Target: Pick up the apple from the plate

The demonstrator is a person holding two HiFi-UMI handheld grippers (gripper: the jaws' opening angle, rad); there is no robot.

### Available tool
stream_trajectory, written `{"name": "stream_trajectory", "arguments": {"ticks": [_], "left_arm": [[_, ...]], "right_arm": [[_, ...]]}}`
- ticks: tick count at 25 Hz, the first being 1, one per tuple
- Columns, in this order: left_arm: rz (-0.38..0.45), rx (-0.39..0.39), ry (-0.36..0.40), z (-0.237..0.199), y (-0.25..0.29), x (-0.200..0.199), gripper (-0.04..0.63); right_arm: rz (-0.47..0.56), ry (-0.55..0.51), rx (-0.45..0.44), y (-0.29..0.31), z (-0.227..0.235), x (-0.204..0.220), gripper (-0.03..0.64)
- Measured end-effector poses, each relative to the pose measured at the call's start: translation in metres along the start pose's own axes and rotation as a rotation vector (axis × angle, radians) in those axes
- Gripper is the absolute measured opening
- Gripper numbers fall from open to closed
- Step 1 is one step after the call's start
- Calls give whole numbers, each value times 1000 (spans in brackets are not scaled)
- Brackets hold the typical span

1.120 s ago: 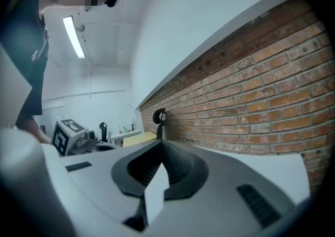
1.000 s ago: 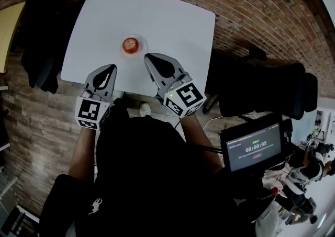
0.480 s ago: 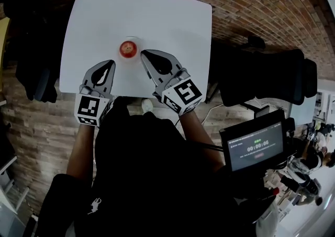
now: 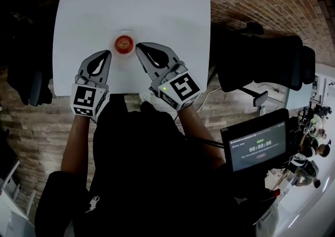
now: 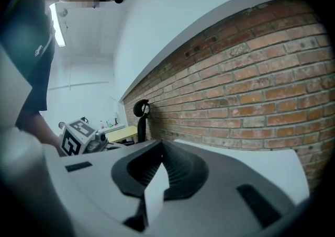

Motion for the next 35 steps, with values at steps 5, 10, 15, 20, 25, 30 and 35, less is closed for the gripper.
{"name": "stream_trajectory", "arguments": {"ticks": [5,10,15,20,25,30,35], "left_arm": [[-29,41,5,-2,13,13,5],[-45,59,-8,1,23,25,5],[-54,77,-16,1,29,38,6],[-81,83,-24,0,29,56,6],[-104,97,-25,-4,32,77,6],[-113,116,-18,-4,41,88,8],[-126,139,-18,0,44,92,8]], "right_arm": [[-18,15,31,3,9,8,3],[-49,32,45,1,14,21,3],[-89,32,50,3,18,36,3],[-116,49,65,2,21,56,2],[-135,56,63,9,22,76,3],[-143,55,61,14,25,85,3],[-149,62,68,14,24,85,3]]}}
Point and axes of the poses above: the fingertips, and each gripper's own axes: y forward along the fingers, z to its right, x out of its underside, the point moved 1 cm from there along -y, backward along the fingers, and after that the axes turned 12 degrees about z, right-handed, at the moved point
